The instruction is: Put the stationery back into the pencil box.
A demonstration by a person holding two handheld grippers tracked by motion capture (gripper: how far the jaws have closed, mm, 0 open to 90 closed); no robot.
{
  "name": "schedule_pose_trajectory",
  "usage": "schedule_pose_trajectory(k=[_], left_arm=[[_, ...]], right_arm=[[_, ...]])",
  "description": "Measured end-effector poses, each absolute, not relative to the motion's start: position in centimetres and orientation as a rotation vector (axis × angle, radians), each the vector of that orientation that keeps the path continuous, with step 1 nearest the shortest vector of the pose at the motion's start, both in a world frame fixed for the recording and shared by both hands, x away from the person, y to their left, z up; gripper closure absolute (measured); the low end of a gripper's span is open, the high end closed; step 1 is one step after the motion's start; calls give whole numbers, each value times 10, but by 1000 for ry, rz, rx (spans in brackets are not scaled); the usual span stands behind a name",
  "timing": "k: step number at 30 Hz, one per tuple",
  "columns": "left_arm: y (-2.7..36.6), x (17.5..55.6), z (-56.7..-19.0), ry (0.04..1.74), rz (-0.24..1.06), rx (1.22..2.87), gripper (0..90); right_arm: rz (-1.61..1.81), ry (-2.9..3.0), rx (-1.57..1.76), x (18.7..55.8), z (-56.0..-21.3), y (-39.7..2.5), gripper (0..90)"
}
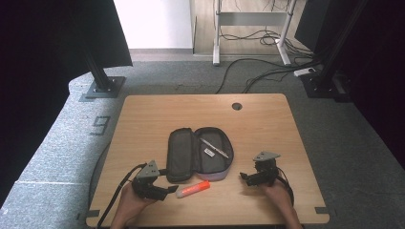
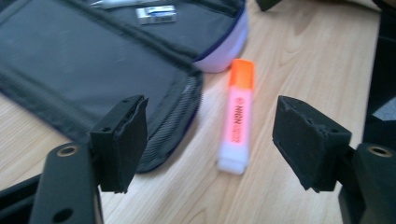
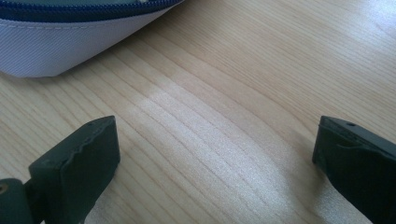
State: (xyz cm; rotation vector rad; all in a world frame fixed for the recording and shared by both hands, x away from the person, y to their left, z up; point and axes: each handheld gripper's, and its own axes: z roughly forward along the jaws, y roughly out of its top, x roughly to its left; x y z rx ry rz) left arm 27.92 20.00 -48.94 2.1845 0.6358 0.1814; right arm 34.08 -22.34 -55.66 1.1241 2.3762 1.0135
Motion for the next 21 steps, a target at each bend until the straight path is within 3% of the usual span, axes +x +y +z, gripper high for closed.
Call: schedule_pose_trajectory(k=[21], left_arm=[[166, 281, -520, 522, 72, 2284, 524]], right_arm=[[1013, 2376, 1123, 341, -557, -223, 3]])
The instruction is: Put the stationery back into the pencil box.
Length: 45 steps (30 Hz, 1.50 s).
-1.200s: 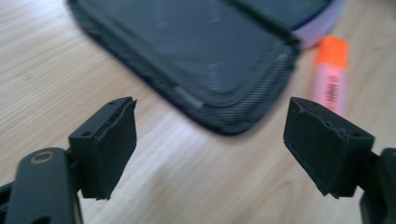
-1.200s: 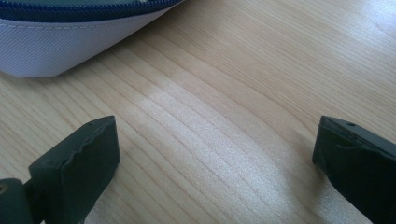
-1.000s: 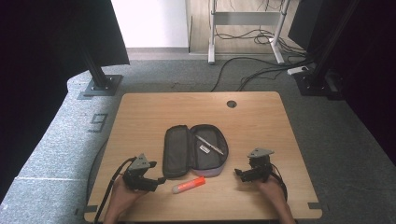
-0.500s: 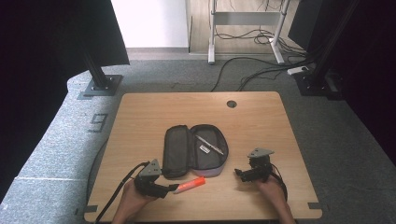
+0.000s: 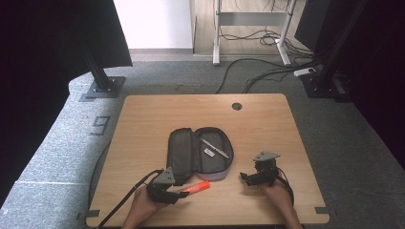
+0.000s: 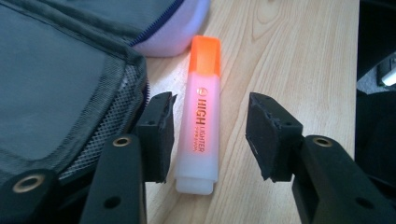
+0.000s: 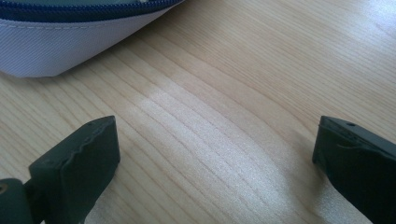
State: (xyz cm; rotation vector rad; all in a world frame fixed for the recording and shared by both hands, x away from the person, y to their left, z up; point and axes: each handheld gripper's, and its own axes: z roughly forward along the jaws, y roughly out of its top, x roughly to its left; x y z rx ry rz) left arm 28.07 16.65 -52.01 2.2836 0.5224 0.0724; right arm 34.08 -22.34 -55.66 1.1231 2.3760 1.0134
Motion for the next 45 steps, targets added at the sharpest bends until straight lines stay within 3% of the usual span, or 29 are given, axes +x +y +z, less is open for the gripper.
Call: schedule_pose_trajectory(k=[18, 28, 45], left_arm=[[156, 281, -537, 501, 118, 2380, 568], [154, 278, -537, 473, 144, 2379, 662], [157, 273, -519, 405, 46, 2308, 666]], right_arm=[[1014, 2376, 1124, 341, -557, -223, 3], [1013, 2376, 1124, 341, -557, -223, 3], [1013, 2375, 1123, 341, -557, -223, 3]])
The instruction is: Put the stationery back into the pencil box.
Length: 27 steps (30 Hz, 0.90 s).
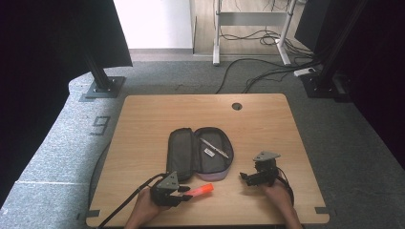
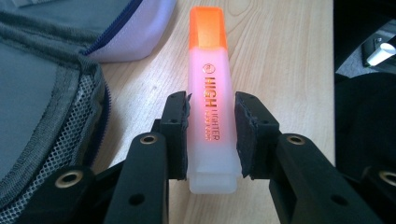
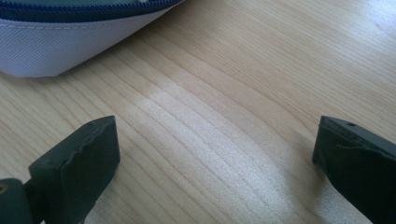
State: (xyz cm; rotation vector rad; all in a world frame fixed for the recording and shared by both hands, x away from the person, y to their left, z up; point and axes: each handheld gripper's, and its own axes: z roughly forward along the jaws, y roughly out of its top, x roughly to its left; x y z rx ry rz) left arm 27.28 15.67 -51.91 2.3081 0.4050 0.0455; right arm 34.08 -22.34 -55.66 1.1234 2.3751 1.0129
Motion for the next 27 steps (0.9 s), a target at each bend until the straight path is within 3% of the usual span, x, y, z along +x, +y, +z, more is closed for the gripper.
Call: schedule_pose_trajectory(k=[27], left_arm=[[165, 272, -490, 479, 105, 2238, 666]], right_arm=[[1013, 2376, 1123, 341, -557, -223, 3]])
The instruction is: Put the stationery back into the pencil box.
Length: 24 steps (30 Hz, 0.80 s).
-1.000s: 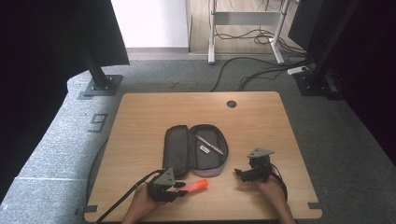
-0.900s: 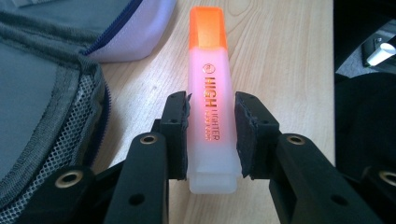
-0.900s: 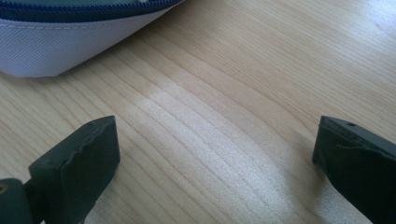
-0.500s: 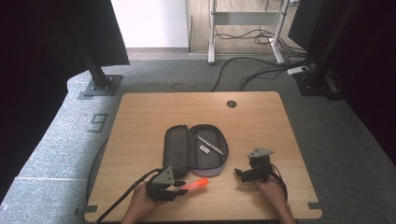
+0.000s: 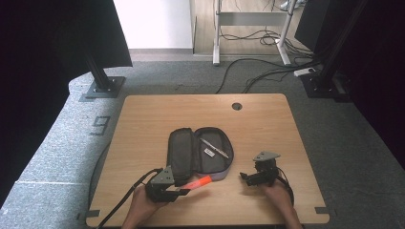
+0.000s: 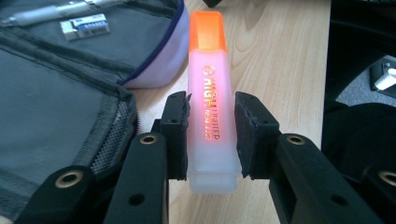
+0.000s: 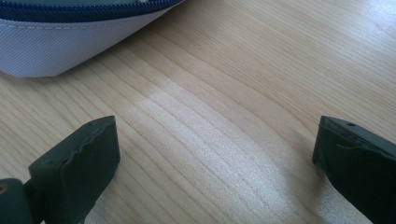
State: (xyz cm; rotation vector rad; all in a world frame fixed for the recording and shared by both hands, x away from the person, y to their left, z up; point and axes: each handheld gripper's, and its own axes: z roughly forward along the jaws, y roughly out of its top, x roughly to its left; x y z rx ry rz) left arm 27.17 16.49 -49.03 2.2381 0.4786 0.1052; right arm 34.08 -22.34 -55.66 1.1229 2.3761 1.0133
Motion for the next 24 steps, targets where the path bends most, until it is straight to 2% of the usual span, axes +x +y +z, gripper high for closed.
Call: schedule_pose_trajectory(k=[24], left_arm=[[157, 294, -467, 537, 165, 2197, 667]], right_arm=[[1012, 2375, 1123, 341, -557, -223, 3]])
